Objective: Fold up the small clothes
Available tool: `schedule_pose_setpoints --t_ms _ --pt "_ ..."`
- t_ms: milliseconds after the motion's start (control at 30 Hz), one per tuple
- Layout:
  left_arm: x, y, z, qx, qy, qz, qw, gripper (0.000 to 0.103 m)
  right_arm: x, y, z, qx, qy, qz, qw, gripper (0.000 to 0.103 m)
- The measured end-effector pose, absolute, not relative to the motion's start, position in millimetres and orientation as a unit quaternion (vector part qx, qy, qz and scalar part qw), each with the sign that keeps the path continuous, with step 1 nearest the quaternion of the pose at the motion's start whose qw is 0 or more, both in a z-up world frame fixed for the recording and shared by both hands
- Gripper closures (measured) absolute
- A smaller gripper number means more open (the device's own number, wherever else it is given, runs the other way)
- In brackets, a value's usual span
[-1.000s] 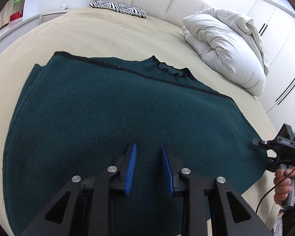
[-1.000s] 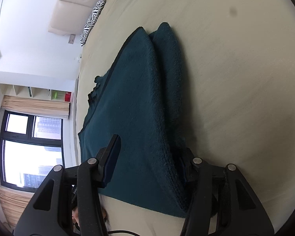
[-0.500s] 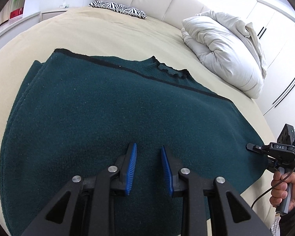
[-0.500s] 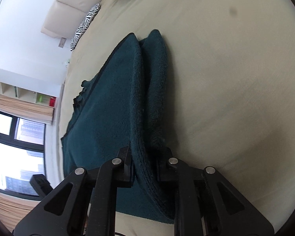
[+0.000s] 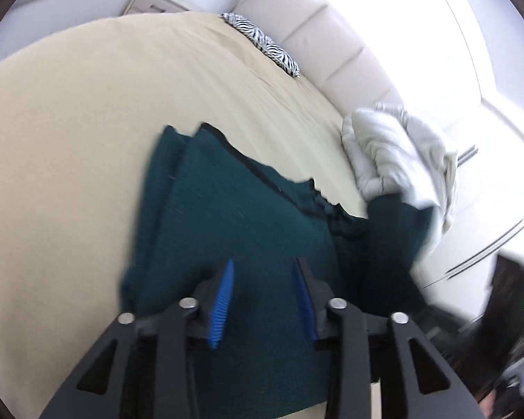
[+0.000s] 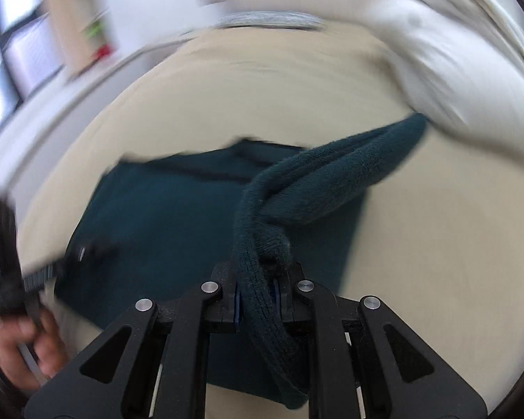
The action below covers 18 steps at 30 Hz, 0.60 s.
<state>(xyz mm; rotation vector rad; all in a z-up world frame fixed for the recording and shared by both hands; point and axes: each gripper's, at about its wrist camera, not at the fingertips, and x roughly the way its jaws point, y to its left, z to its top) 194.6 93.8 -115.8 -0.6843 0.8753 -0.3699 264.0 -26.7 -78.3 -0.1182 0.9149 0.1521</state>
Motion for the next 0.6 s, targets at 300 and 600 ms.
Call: schedule_pose_setpoints --t_ms 300,600 --pt "226.8 81.4 -115.0 -0.34 0.446 -0.22 0.798 0.052 261.4 53.9 -124.7 -0.181 0.439 0.103 0.874 0.092" --pt "274.3 38.4 -127.2 -0.317 0.508 -0.242 0.763 0.066 234.0 56.0 -130.9 -0.257 0.398 0.107 0.874 0.091"
